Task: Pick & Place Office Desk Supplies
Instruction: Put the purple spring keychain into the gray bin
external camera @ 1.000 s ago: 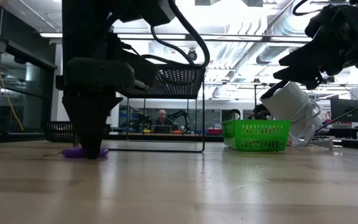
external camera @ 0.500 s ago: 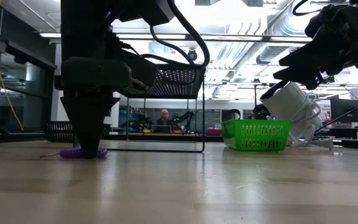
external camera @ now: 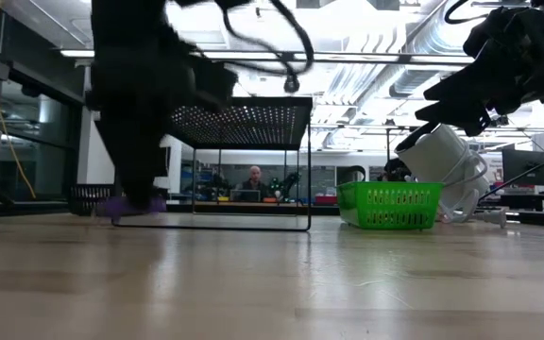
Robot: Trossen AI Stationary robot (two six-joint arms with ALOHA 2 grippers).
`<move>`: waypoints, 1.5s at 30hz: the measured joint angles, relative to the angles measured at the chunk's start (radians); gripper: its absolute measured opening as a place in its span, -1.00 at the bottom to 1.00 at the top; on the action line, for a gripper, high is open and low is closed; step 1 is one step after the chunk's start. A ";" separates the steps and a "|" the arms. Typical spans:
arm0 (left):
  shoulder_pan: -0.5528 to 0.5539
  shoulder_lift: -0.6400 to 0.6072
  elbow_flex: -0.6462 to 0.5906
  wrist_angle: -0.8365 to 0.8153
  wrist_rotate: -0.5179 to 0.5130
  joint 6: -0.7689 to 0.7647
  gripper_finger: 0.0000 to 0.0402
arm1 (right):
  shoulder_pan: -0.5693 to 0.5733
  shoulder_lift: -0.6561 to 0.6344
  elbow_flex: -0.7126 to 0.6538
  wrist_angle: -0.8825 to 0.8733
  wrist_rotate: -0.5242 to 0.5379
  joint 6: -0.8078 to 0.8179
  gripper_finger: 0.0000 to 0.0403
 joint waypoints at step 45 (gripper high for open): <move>-0.414 -0.297 0.002 -0.172 0.070 -0.172 -0.90 | 0.000 0.000 0.000 0.000 0.000 0.000 0.11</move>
